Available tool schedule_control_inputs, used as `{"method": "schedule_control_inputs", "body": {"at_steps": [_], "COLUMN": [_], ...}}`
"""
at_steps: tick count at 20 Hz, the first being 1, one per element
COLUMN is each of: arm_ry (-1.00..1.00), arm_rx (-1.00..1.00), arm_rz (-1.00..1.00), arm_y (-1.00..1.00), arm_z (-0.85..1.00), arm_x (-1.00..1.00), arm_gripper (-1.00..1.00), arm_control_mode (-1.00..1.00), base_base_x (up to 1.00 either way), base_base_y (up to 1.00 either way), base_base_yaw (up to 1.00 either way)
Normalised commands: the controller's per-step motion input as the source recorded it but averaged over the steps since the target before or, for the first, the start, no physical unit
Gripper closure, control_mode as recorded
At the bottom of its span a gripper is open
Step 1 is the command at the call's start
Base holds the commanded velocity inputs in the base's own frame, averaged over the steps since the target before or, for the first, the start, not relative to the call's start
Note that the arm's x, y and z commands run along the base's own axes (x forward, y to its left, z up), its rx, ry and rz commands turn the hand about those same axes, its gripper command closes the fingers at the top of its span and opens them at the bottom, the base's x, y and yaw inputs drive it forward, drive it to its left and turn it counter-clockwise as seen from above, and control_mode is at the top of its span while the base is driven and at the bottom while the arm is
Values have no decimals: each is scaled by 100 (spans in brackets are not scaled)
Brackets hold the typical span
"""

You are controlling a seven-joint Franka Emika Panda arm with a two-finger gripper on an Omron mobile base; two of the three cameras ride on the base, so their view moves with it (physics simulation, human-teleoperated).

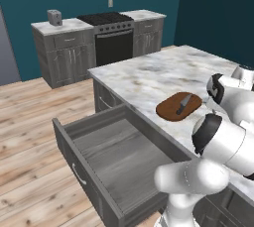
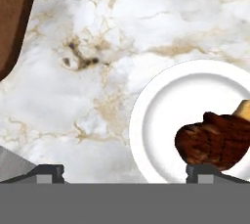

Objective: Pick up the knife from the drawer and place it on the cutting board. Then place the meat from the plate to the cutting board.

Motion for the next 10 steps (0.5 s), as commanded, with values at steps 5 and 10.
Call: {"method": "schedule_control_inputs", "body": {"at_steps": [5,10], "arm_ry": [0,2], "arm_rx": [0,0], "arm_rz": [-23,-30], "arm_y": [-14,-27], "arm_z": [0,0], "arm_x": [-47,0], "arm_gripper": [-100,-100], "arm_control_mode": [-100,-100], "base_base_x": [0,0], "base_base_y": [0,0], "base_base_yaw": [0,0]}}
